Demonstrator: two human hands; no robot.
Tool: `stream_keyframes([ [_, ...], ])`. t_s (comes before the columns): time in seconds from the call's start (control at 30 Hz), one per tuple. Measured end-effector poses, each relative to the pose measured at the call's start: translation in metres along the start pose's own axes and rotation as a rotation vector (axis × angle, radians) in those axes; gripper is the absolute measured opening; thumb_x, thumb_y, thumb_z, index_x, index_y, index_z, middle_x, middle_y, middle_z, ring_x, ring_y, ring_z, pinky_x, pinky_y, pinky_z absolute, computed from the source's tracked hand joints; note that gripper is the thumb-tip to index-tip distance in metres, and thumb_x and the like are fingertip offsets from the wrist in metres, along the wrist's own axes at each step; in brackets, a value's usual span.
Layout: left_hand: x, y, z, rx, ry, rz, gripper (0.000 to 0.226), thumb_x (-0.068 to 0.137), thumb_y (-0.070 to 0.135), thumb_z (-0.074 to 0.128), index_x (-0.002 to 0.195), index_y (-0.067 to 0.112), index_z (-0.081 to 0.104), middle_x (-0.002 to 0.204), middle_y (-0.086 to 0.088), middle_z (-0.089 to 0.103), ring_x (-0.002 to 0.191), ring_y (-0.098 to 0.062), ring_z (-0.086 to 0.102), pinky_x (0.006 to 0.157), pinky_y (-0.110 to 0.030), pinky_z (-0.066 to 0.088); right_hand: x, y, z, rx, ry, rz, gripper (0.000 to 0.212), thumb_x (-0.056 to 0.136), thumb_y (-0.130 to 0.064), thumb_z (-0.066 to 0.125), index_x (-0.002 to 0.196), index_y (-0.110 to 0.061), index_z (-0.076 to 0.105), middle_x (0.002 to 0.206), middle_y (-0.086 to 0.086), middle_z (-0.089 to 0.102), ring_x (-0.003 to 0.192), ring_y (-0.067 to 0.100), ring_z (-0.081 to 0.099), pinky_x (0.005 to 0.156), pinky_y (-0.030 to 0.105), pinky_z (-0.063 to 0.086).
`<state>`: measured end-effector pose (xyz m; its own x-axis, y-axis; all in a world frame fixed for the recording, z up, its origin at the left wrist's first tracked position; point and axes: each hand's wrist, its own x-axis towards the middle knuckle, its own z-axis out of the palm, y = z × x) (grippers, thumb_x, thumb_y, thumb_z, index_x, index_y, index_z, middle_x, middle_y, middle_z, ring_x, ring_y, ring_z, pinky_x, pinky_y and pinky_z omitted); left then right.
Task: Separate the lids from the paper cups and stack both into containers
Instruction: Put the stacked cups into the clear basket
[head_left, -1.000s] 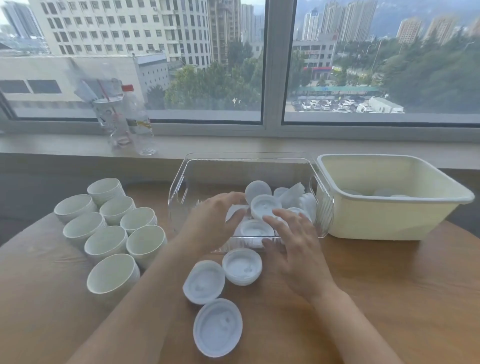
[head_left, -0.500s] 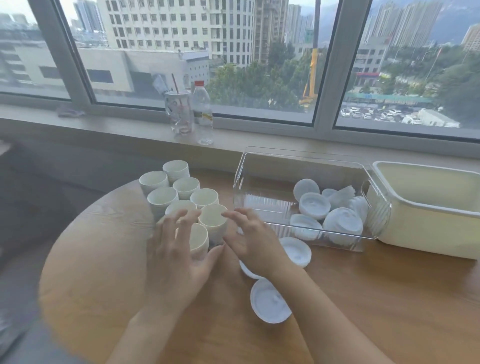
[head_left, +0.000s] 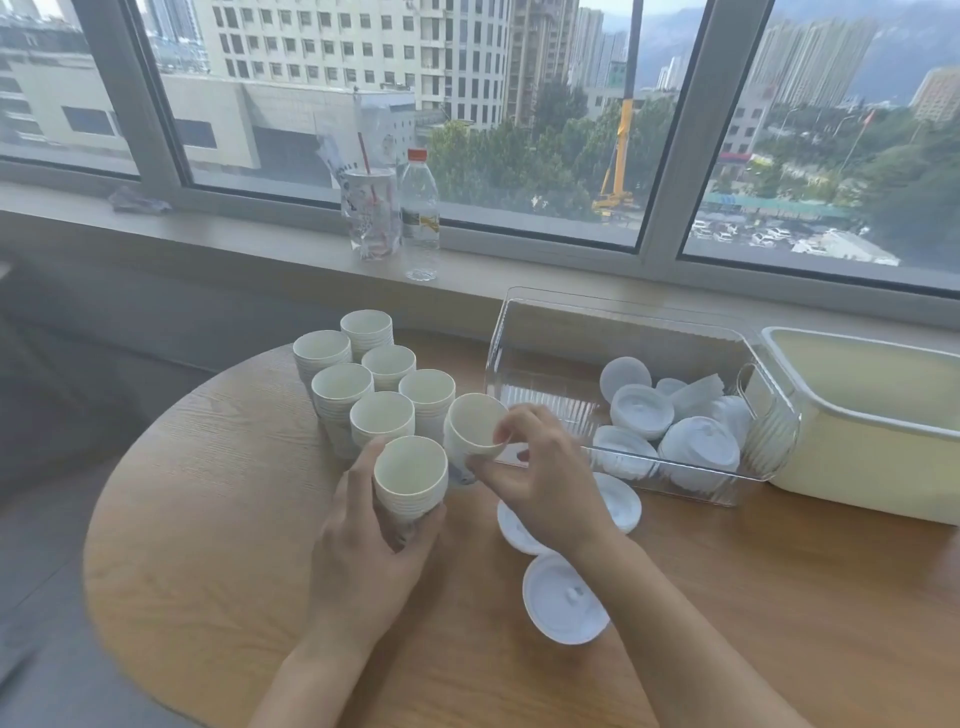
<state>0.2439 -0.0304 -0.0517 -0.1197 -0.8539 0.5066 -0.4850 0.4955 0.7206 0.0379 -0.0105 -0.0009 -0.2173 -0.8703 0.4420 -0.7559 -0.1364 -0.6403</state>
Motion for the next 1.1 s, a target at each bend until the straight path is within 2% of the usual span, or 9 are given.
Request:
stream_keyframes([
  [0.1,0.003,0.007,0.009,-0.061,0.008,0.011,0.09,0.077,0.035,0.091,0.15,0.033,0.039,0.118,0.014,0.068,0.088,-0.007,0.069,0.075,-0.032,0.054,0.0,-0.001,-0.024,0.113,0.076,0.014,0.028,0.086,-0.04,0.083,0.098,-0.025,0.063,0.11,-0.012,0.064,0.102,0.008,0.064,0.083,0.037,0.059],
  [0.27,0.019,0.025,0.039,-0.188,0.007,0.051,0.084,0.078,0.043,0.086,0.149,0.028,0.044,0.123,0.033,0.06,0.098,0.008,0.061,0.081,-0.021,0.047,0.023,0.008,-0.061,0.198,0.193,0.141,0.028,0.087,-0.038,0.083,0.1,-0.025,0.062,0.11,-0.011,0.068,0.101,0.007,0.07,0.079,0.03,0.062],
  [0.33,0.027,0.028,0.052,-0.231,-0.017,0.066,0.082,0.08,0.043,0.083,0.15,0.025,0.045,0.122,0.033,0.06,0.101,0.004,0.061,0.083,-0.025,0.05,0.041,0.02,-0.063,0.162,0.203,0.182,0.028,0.087,-0.035,0.084,0.099,-0.022,0.062,0.108,-0.012,0.067,0.1,0.006,0.071,0.075,0.022,0.06],
  [0.43,0.04,0.03,0.066,-0.299,-0.05,0.101,0.078,0.082,0.047,0.076,0.15,0.022,0.046,0.127,0.02,0.063,0.111,-0.012,0.065,0.093,-0.042,0.056,0.069,0.042,-0.054,0.031,0.2,0.217,0.03,0.086,-0.036,0.084,0.098,-0.021,0.062,0.109,-0.002,0.068,0.095,0.009,0.068,0.07,0.01,0.048],
  [0.5,0.049,0.033,0.075,-0.316,-0.057,0.131,0.076,0.084,0.048,0.074,0.149,0.019,0.047,0.133,0.012,0.064,0.111,-0.013,0.064,0.093,-0.039,0.056,0.086,0.055,-0.045,-0.017,0.182,0.233,0.03,0.085,-0.035,0.084,0.099,-0.021,0.061,0.109,0.0,0.066,0.087,0.001,0.061,0.069,0.007,0.042],
  [0.6,0.057,0.03,0.088,-0.322,-0.042,0.138,0.076,0.085,0.048,0.073,0.149,0.014,0.048,0.133,0.008,0.063,0.106,-0.01,0.062,0.089,-0.03,0.055,0.109,0.068,-0.031,-0.049,0.138,0.253,0.032,0.087,-0.033,0.083,0.102,-0.019,0.06,0.114,0.003,0.064,0.081,0.002,0.055,0.067,0.014,0.039],
  [0.77,0.058,0.023,0.099,-0.349,0.034,0.085,0.08,0.085,0.053,0.072,0.151,0.018,0.045,0.13,0.03,0.054,0.097,0.001,0.06,0.078,-0.013,0.05,0.141,0.089,-0.011,-0.108,0.114,0.265,0.033,0.086,-0.033,0.083,0.103,-0.022,0.057,0.116,0.003,0.063,0.085,0.014,0.056,0.077,0.028,0.038],
  [0.87,0.059,0.022,0.101,-0.349,0.035,0.08,0.08,0.085,0.052,0.073,0.152,0.022,0.043,0.129,0.036,0.052,0.094,-0.003,0.061,0.076,-0.02,0.053,0.154,0.097,-0.004,-0.115,0.122,0.284,0.036,0.086,-0.034,0.083,0.109,-0.019,0.06,0.117,0.003,0.062,0.09,0.018,0.06,0.079,0.028,0.038],
  [1.1,0.058,0.02,0.102,-0.365,0.023,0.089,0.077,0.083,0.048,0.076,0.149,0.021,0.045,0.128,0.027,0.056,0.087,-0.013,0.063,0.074,-0.041,0.059,0.168,0.107,0.011,-0.097,0.134,0.306,0.043,0.083,-0.031,0.086,0.113,-0.018,0.057,0.115,0.001,0.06,0.1,0.021,0.057,0.081,0.028,0.036],
])
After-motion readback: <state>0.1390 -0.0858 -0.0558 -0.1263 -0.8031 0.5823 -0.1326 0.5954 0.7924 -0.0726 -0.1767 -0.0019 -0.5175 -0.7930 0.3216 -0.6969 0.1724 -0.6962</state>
